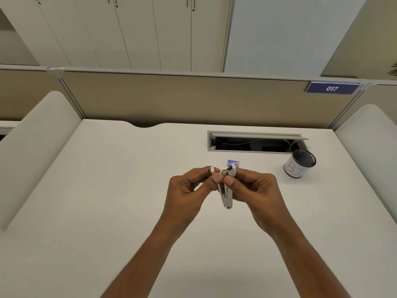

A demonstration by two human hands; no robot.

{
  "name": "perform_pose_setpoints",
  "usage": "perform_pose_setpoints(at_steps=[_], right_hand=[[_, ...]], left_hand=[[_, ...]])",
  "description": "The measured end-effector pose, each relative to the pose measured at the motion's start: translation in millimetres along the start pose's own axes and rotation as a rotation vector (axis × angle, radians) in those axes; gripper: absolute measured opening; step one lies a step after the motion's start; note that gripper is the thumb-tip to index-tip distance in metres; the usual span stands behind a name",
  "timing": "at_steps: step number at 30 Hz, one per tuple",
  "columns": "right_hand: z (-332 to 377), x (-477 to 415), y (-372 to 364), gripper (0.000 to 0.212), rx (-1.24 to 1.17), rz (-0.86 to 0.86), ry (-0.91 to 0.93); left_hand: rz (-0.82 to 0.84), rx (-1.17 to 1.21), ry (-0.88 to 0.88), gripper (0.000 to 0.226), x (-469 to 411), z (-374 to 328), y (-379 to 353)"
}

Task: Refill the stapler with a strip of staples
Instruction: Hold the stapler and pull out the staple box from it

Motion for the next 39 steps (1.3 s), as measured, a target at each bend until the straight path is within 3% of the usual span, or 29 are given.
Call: perform_pose_setpoints(at_steps=[13, 19, 30, 39], right_hand=[[-4.5, 5.9, -4.8, 0.029, -0.052, -0.117, 0.054], [9.6, 5.3, 13.4, 0.024, -0.338, -0.241, 0.120], [3.0, 11.2, 5.5, 0.029, -0.405, -0.184, 0.106], [-17.8, 20.3, 3.8, 0.022, -0.463, -0.154, 0.046]], left_hand=[[-0.085, 0.058, -0.030, 0.023, 1.3, 0.6, -3.0], [-0.283, 0.290, 0.100, 0.022, -0.7, 14.4, 16.4], [-0.280, 0.360, 0.117, 0.021, -3.0, 21.2, 24.5], [-0.429, 0.605, 0.256, 0.018, 4.1, 40.5, 30.7]])
Point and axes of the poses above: each hand's wrist, its own x-axis away from the middle knuckle, its own y-axis out of the back of the hand, z = x × y, the point moved 5 cm from there along -x, towards the middle knuckle, and after that the axes turned 9 degrees about -y, right-handed, at the moved point
